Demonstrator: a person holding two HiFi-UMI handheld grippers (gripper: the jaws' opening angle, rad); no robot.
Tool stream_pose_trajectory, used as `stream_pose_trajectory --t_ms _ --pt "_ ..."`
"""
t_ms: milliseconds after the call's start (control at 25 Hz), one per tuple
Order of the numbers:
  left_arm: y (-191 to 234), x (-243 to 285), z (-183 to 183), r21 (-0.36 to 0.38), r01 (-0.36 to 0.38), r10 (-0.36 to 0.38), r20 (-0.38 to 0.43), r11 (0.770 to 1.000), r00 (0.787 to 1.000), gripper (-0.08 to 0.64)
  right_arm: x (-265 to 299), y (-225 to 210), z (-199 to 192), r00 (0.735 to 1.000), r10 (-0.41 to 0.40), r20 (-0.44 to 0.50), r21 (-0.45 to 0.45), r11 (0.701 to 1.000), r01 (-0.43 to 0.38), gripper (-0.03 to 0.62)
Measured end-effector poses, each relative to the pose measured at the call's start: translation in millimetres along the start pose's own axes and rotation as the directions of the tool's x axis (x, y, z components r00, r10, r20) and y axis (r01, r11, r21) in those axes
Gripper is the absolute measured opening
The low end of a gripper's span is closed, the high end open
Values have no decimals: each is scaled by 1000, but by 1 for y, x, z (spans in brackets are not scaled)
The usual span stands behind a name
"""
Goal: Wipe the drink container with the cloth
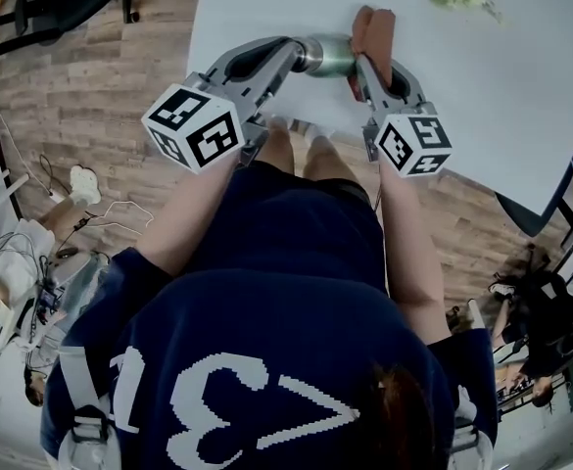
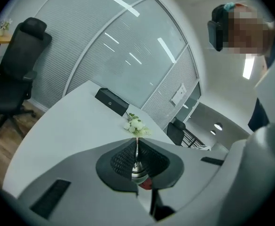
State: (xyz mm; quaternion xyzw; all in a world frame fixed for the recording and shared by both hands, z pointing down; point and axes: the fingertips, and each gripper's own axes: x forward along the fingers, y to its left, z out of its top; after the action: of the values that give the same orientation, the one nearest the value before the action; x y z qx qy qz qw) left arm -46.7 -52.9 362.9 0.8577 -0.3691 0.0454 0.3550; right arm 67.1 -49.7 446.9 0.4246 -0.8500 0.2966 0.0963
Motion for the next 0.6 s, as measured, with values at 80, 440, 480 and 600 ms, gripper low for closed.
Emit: stream_pose_trajectory --t_ms 80,440,480,600 --pt "0 3 1 -29 -19 20 16 999 1000 25 -2 7 5 1000 13 21 10 1000 -14 63" --pt "25 -2 11 -87 -118 122 50 989 991 25 20 109 53 978 194 78 -301 940 -162 63" --pt "28 -3 11 -110 -118 125 52 987 991 25 20 108 51 980 184 76 -301 941 -153 63" --pt "34 -6 10 -122 -127 135 53 984 990 25 12 85 37 989 132 64 -297 949 -107 63"
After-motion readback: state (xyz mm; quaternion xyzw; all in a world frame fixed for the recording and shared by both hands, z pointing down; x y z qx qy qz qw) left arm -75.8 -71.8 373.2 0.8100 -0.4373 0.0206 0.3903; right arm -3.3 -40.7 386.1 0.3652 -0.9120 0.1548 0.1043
